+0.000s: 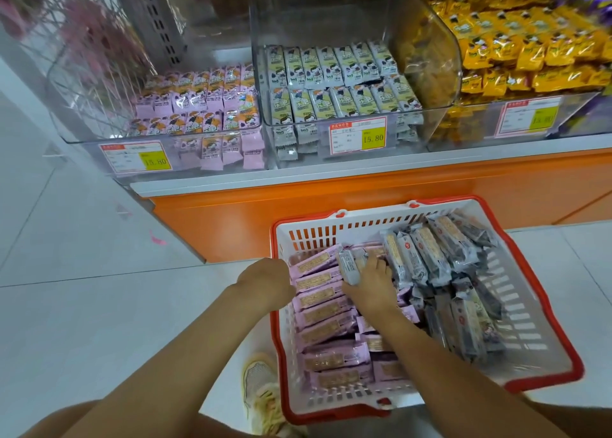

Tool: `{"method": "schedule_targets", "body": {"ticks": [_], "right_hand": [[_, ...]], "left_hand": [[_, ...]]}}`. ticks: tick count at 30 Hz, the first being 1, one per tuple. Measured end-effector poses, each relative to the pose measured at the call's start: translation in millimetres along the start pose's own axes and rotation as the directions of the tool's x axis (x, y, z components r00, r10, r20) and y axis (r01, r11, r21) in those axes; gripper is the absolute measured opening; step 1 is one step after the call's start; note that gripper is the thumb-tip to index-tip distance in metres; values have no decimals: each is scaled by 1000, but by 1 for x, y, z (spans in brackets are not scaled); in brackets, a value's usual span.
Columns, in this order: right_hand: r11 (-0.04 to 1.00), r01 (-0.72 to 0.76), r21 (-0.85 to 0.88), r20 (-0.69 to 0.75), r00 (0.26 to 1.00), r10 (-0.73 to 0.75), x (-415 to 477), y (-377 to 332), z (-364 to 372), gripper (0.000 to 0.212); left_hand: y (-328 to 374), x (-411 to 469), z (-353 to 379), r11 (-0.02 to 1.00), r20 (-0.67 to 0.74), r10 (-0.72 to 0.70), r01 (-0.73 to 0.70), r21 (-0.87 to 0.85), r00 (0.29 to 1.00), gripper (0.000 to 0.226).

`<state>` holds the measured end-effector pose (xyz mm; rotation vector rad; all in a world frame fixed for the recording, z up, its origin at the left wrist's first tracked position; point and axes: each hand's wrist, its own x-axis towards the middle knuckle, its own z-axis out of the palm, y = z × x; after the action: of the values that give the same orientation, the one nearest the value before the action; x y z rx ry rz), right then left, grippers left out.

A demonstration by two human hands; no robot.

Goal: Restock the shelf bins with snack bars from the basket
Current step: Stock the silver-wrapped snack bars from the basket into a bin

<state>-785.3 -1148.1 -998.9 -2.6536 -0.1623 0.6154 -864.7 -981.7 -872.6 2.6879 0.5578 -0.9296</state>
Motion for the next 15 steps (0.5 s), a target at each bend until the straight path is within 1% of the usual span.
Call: {"method": "schedule_targets", "body": {"ticks": [1, 2, 3, 4, 5, 6, 7, 8, 9, 10, 11, 12, 13, 15], "right_hand": [[998, -1, 59, -7, 1000, 1, -2, 2, -1, 96], [987, -19, 162, 6, 1000, 18, -3, 5, -3, 91], [948, -47, 314, 47, 998, 34, -7, 6, -10, 82], [875, -104, 473, 130, 990, 48, -13, 6, -19, 73], [774, -174, 608, 234, 972, 35, -22, 5, -31, 68], [657, -257, 709, 347, 938, -8, -33, 2, -45, 66], [523, -337, 783, 444, 892, -89, -46, -2, -59, 62], [379, -413, 828, 507, 841, -191, -56, -5, -71, 56], [250, -486, 838, 543, 792, -278, -67, -8, -81, 52], [139, -547, 826, 556, 749, -360, -77, -11, -90, 52], [47, -599, 799, 555, 706, -439, -86, -15, -98, 54], [-32, -647, 762, 543, 666, -512, -91, -17, -101, 59], [-90, -692, 717, 527, 622, -579, -98, -21, -107, 63], [-194, -759, 622, 498, 574, -650, -104, -25, -112, 64]], "left_hand": [[0, -1, -1, 1000, 0, 2, -2, 1, 1000, 30], [1, -3, -2, 1000, -2, 5, -5, -5, 1000, 30], [2, -5, -5, 1000, -9, 11, -11, -18, 1000, 31], [4, -8, -8, 998, -20, 20, -21, -51, 1000, 34], [6, -10, -11, 994, -40, 37, -41, -101, 999, 38], [8, -11, -15, 982, -58, 69, -78, -174, 996, 43], [11, -11, -19, 957, -75, 117, -132, -258, 990, 46], [14, -12, -23, 918, -76, 167, -183, -352, 983, 48], [17, -15, -27, 861, -76, 221, -231, -452, 972, 45], [20, -19, -31, 790, -57, 272, -256, -556, 961, 48], [24, -22, -34, 704, -41, 326, -272, -656, 944, 47], [27, -25, -36, 624, -27, 377, -276, -731, 926, 44], [30, -29, -37, 557, -33, 417, -284, -780, 908, 39], [36, -34, -39, 471, -92, 430, -310, -826, 898, 30]]}}
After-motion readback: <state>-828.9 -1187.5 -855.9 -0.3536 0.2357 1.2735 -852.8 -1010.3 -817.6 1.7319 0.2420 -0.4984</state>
